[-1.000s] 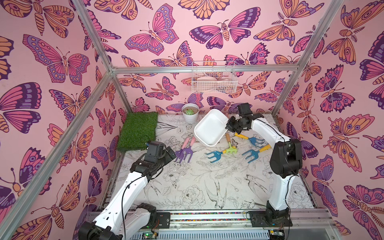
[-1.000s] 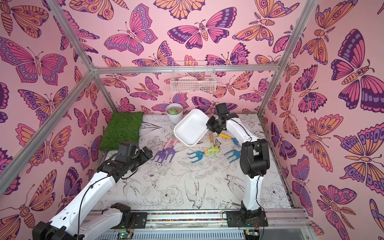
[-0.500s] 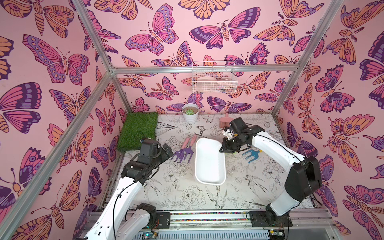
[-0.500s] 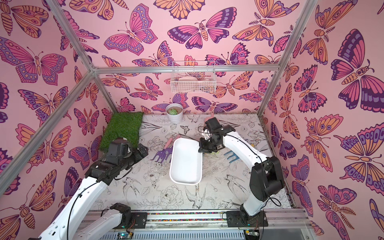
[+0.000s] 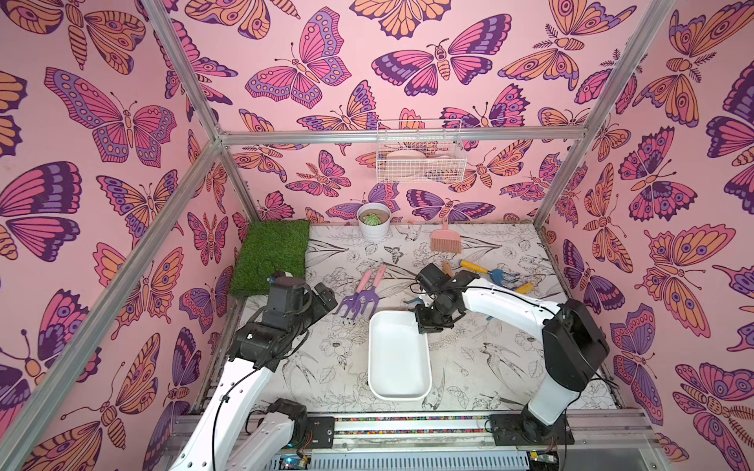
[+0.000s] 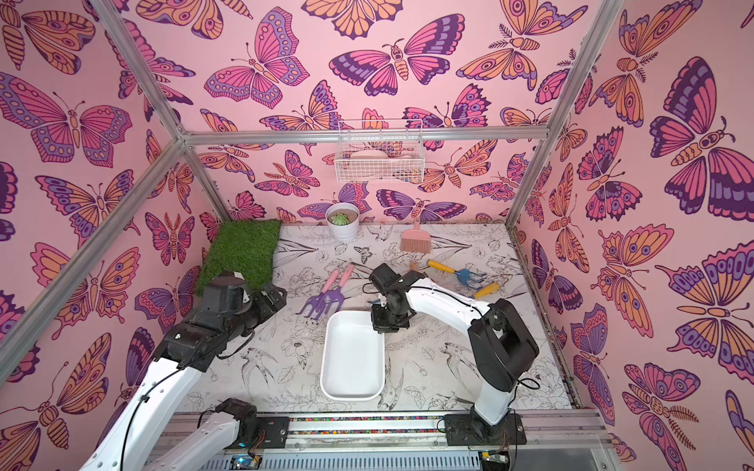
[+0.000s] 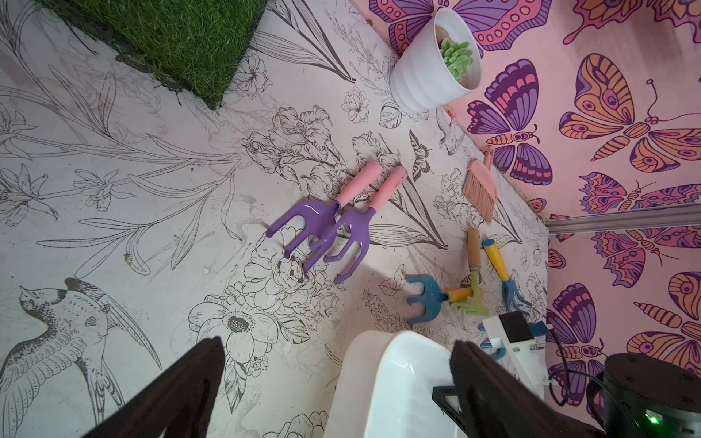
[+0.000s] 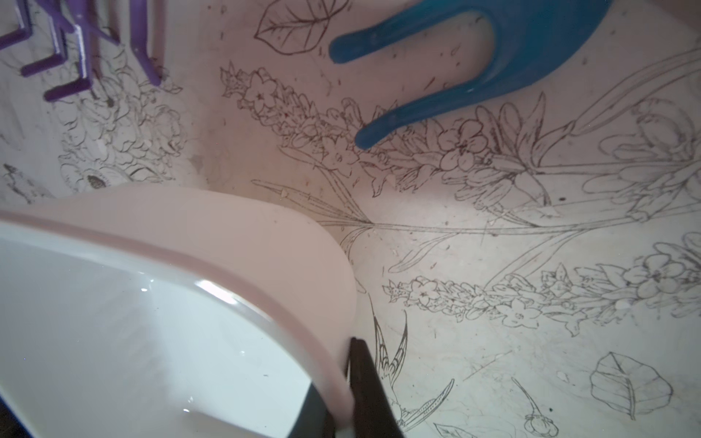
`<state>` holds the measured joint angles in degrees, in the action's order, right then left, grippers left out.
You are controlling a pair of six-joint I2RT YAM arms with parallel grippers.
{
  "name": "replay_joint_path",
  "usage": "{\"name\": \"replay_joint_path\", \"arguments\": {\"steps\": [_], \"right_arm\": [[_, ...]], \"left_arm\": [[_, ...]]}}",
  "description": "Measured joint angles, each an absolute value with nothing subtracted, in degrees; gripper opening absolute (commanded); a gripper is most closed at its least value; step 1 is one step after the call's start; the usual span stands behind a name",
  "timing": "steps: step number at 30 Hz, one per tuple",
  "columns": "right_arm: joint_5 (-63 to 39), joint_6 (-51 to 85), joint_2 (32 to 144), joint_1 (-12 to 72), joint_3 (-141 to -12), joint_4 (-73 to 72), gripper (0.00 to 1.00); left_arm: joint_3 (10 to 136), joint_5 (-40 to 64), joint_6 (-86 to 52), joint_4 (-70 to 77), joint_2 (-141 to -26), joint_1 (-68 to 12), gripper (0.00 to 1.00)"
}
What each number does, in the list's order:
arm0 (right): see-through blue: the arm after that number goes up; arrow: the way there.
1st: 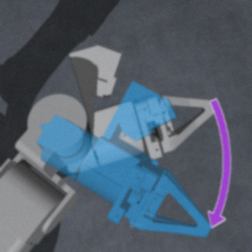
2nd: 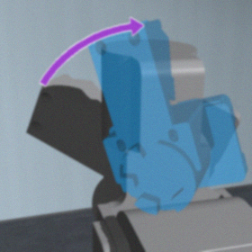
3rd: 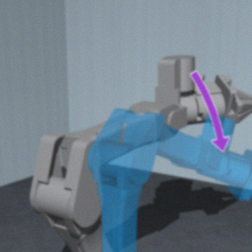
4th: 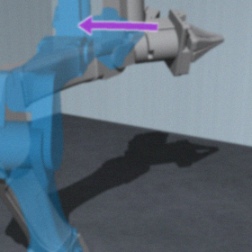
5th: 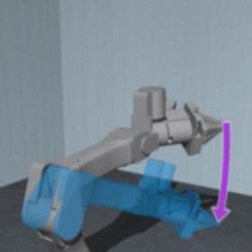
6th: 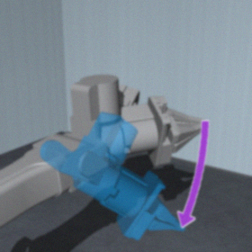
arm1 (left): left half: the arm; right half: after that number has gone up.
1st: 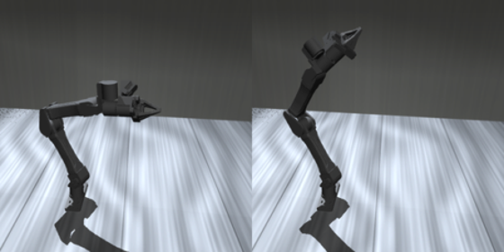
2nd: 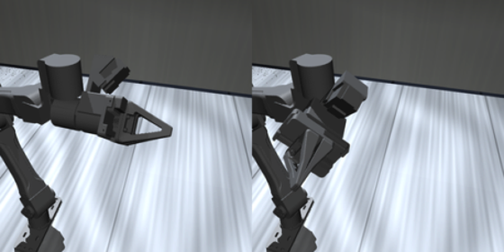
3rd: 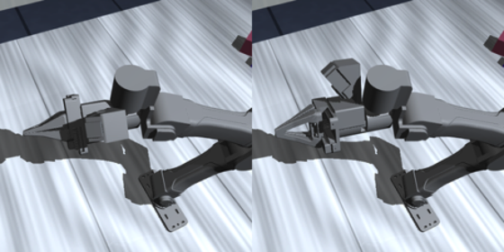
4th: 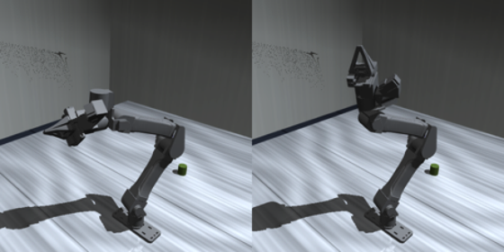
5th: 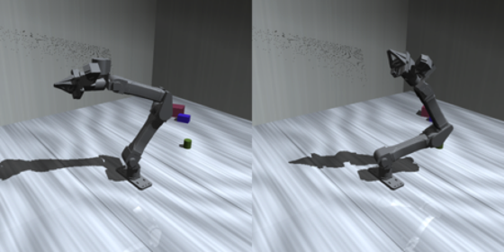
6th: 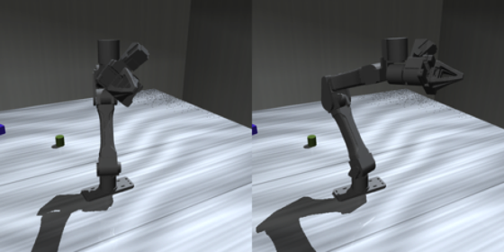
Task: Put the rake into the storage box
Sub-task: Place the storage box at the center of the board.
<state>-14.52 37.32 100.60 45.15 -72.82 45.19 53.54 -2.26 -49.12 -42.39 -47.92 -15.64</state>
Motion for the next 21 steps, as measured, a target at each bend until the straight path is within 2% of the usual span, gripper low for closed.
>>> {"name": "replay_joint_path", "arguments": {"steps": [8,10,16,21], "right_arm": [[-12.21,37.65,105.14,46.02,-77.49,45.06,0.01],[-11.9,37.63,105.97,46.04,-78.52,44.91,0.06],[-12.03,38.0,106.8,46.17,-78.7,44.21,0.42],[-11.46,37.52,106.41,46.28,-78.96,44.27,0.48]], "left_arm": [[52.64,-1.69,-50.11,-42.74,-47.09,-15.66,0.99],[52.64,-1.65,-50.24,-42.96,-47.09,-15.66,1.0],[52.64,-1.41,-50.24,-43.35,-47.27,-15.64,0.99],[52.64,-1.32,-50.19,-43.38,-47.33,-15.64,1.0]]}}
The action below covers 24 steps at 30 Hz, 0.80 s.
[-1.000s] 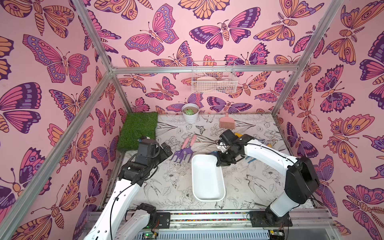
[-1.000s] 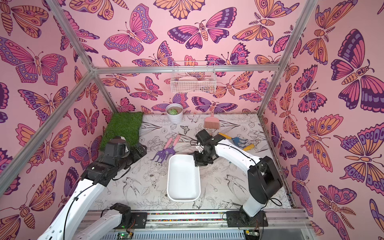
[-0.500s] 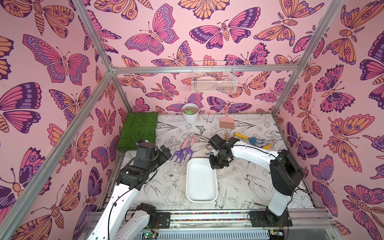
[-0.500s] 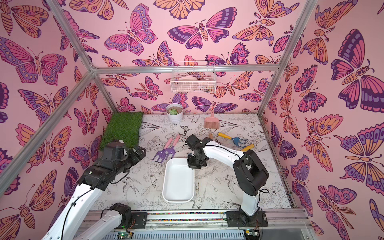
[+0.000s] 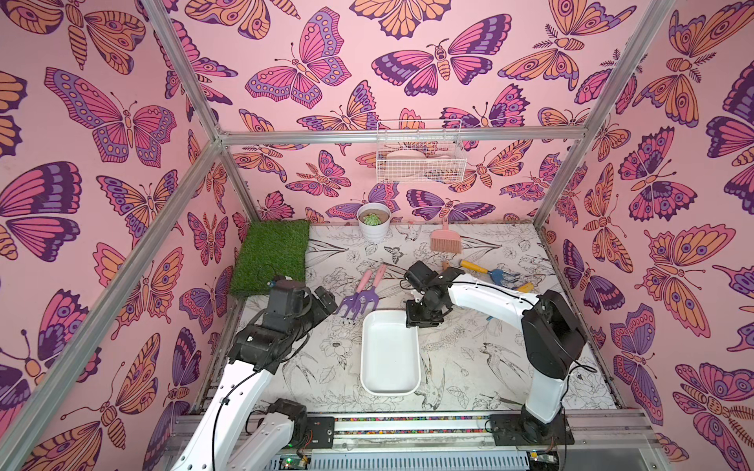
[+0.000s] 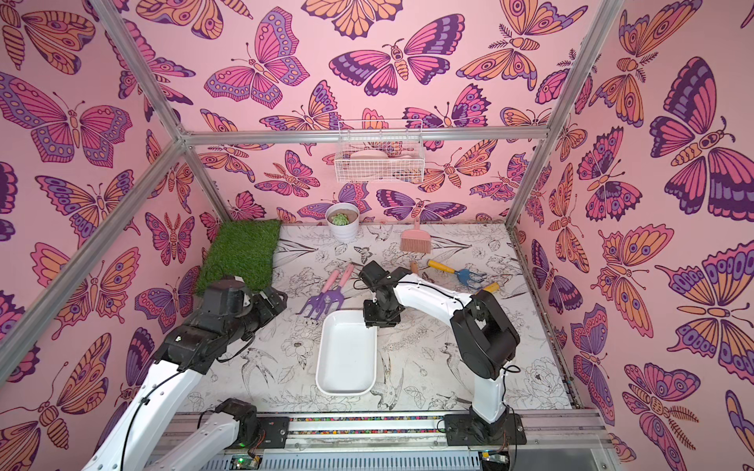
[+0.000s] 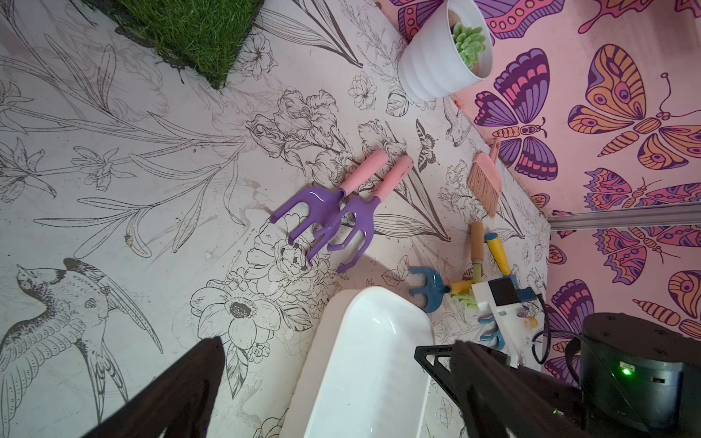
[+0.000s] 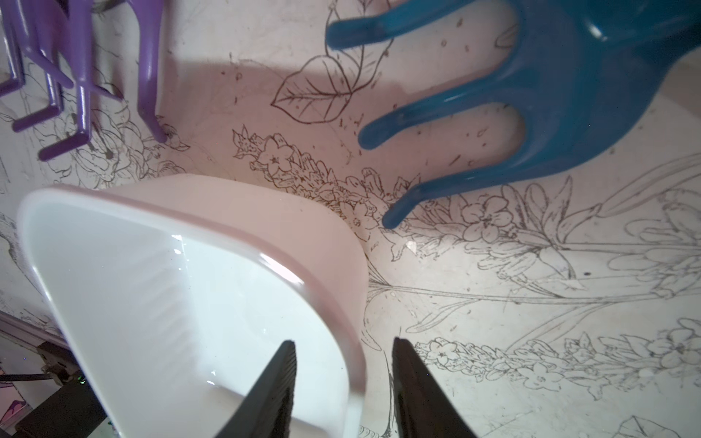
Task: Put the rake into the storage box
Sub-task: Place the storage box at the center of the board.
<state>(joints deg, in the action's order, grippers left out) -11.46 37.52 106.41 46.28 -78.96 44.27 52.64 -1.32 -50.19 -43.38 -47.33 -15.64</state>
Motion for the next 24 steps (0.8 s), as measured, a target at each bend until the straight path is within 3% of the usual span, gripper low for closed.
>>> {"name": "replay_joint_path", "arguments": {"steps": [6,14,18,24], "right_arm": [[-4.99,36.6,102.67,46.24,-83.48,48.36,0.56],[6.15,32.86,95.98,41.82,-91.02,52.38,0.6],[13.02,31.4,94.52,39.94,-91.22,52.34,0.7],[13.1,29.32,94.48,33.58,-91.33,52.71,0.69]], "left_arm": [[52.93,-1.3,-49.28,-43.46,-48.21,-15.64,1.0],[59.88,-0.86,-44.77,-43.77,-55.09,-15.64,1.0],[65.52,0.01,-42.46,-43.64,-60.77,-15.64,1.0],[69.28,0.51,-42.63,-41.5,-65.67,-15.66,1.0]]}}
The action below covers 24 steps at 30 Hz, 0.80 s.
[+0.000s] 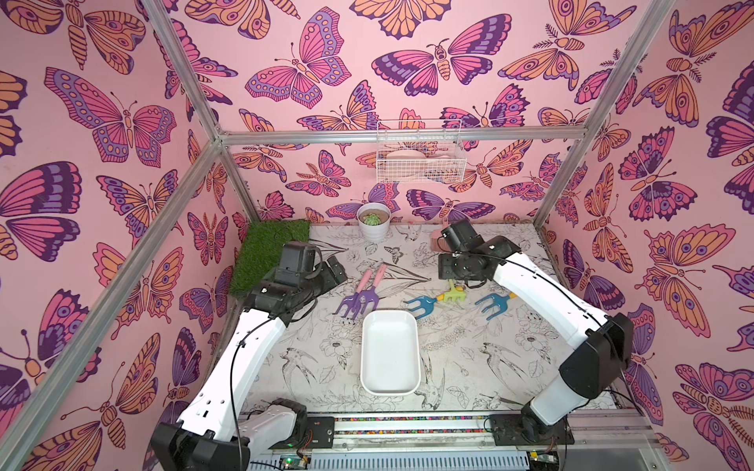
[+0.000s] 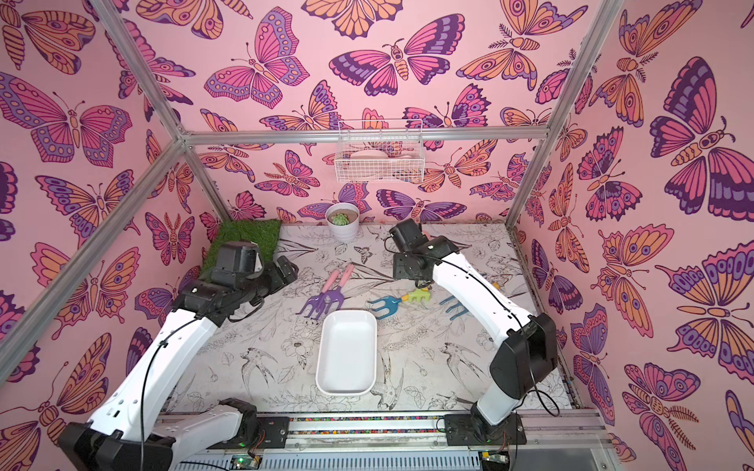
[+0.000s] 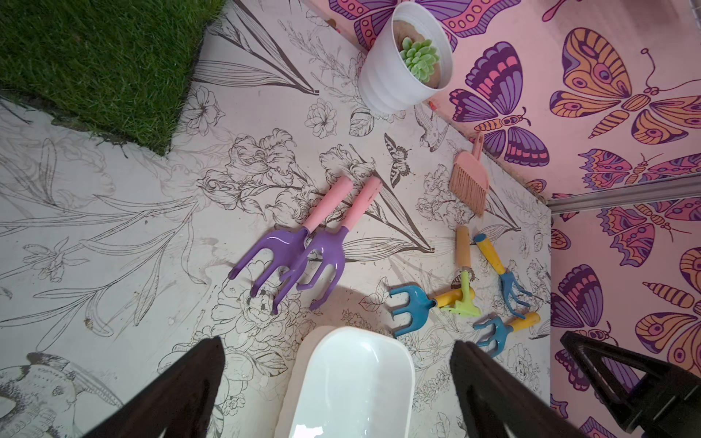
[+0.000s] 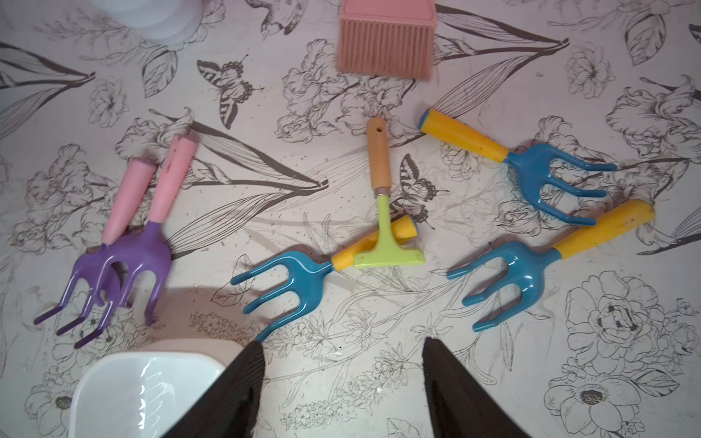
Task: Put the rake into the storage box
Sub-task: Place the storage box at the center of the board, then pick up the rake at the center of the board.
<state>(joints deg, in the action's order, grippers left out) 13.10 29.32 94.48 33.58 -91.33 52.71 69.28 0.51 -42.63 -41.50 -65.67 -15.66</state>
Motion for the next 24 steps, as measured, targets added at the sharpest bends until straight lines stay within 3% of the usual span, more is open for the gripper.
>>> {"name": "replay_joint_path", "arguments": {"steps": [3,9,17,24], "right_arm": [[9.63,27.97,95.13,28.49,-91.44,52.66,0.68],[4.95,25.04,102.02,23.99,-95.44,53.52,0.56],[1.58,22.44,115.09,22.2,-104.18,54.7,0.5],[0.64,21.56,124.86,20.27,-112.03,56.14,0.45]], "left_arm": [[67.33,1.3,-43.16,-36.47,-64.36,-15.44,0.99],[62.41,4.14,-43.77,-27.83,-62.15,-14.0,0.99],[64.42,13.82,-40.38,-25.54,-70.65,-13.19,0.75],[65.6,19.35,-39.42,-28.51,-79.2,-13.13,0.7]]}}
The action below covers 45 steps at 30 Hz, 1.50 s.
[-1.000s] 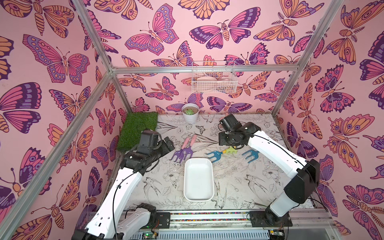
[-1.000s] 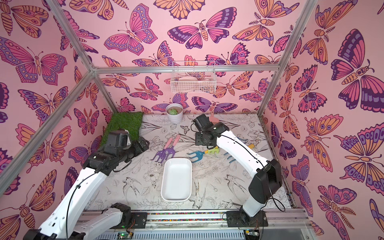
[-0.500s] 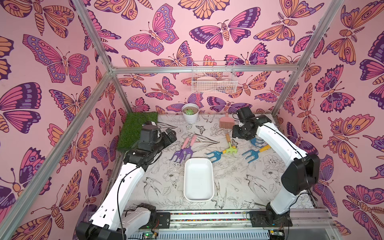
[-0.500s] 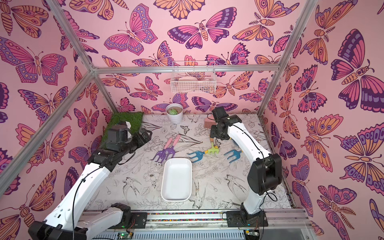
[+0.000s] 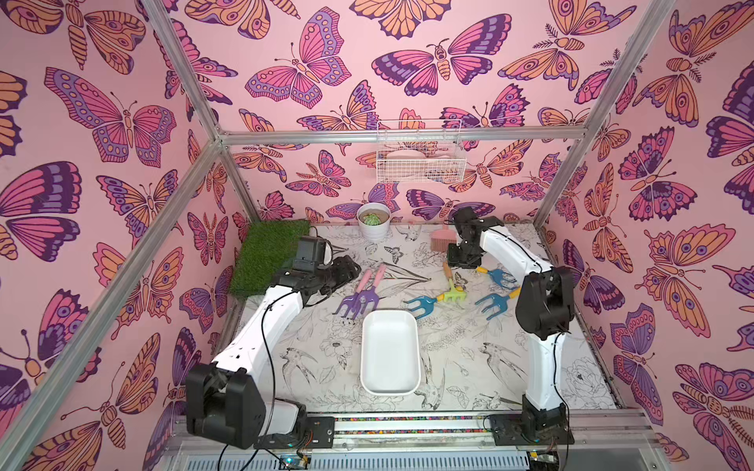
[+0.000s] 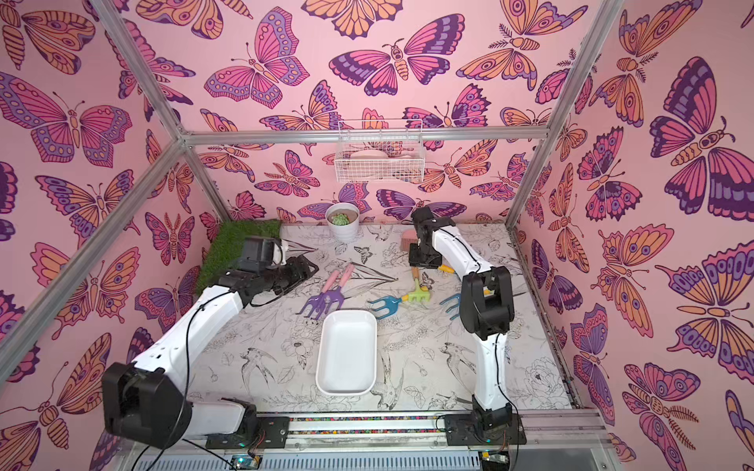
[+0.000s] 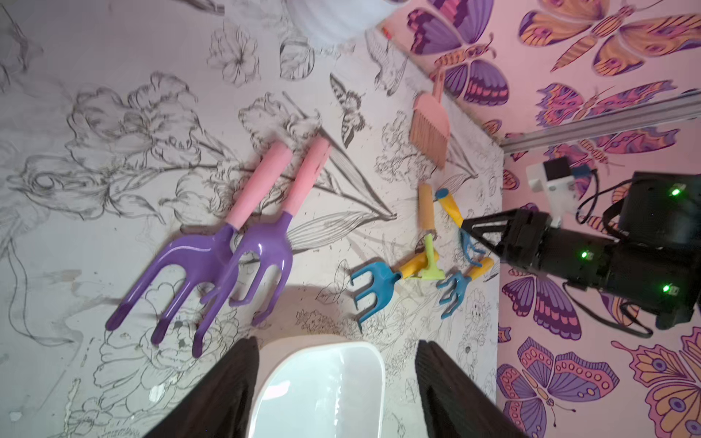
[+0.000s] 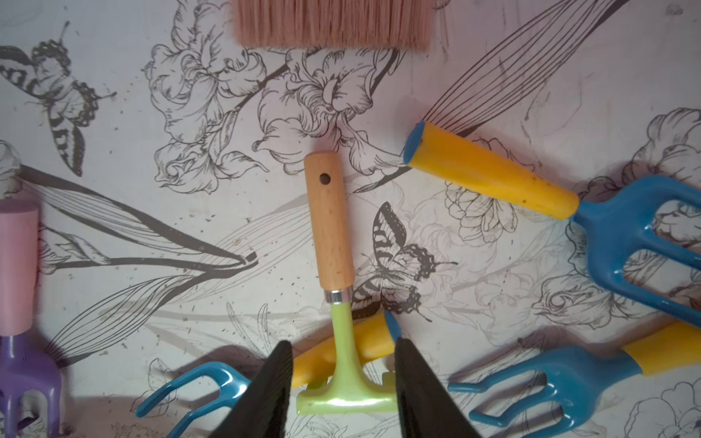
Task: Put the rake into the storage box
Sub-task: Pick up the rake at the center of the board.
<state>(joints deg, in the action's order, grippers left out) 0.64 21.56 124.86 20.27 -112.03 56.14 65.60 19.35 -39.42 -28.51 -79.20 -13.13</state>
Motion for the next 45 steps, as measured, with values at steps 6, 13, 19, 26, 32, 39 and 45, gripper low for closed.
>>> {"name": "replay_joint_path", "arguments": {"steps": [6,13,19,26,32,39,45], "right_arm": [[-0.62,20.93,131.5,19.44,-117.75,57.6,0.42],[-2.22,20.91,137.01,19.25,-121.64,58.61,0.42],[-3.05,20.93,139.26,19.25,-122.98,59.09,0.38],[-3.03,20.88,140.68,19.27,-124.05,59.4,0.22],[-2.2,20.97,140.57,19.25,-124.09,59.64,0.09],[-1.52,21.08,135.9,19.25,-123.17,60.9,0.0],[-3.01,22.74,122.72,19.86,-116.05,60.31,0.0]], "left_arm": [[63.86,21.32,-39.59,-29.08,-79.92,-13.13,0.66],[62.89,22.31,-39.94,-29.47,-81.45,-13.13,0.66],[62.89,23.03,-40.12,-29.69,-82.61,-13.13,0.66],[62.92,23.38,-40.99,-29.85,-83.64,-13.13,0.66],[62.92,24.08,-41.21,-29.85,-83.64,-13.13,0.65],[62.89,24.21,-41.41,-29.85,-83.57,-13.21,0.64],[62.02,23.88,-42.17,-29.85,-81.65,-14.15,0.63]]}}
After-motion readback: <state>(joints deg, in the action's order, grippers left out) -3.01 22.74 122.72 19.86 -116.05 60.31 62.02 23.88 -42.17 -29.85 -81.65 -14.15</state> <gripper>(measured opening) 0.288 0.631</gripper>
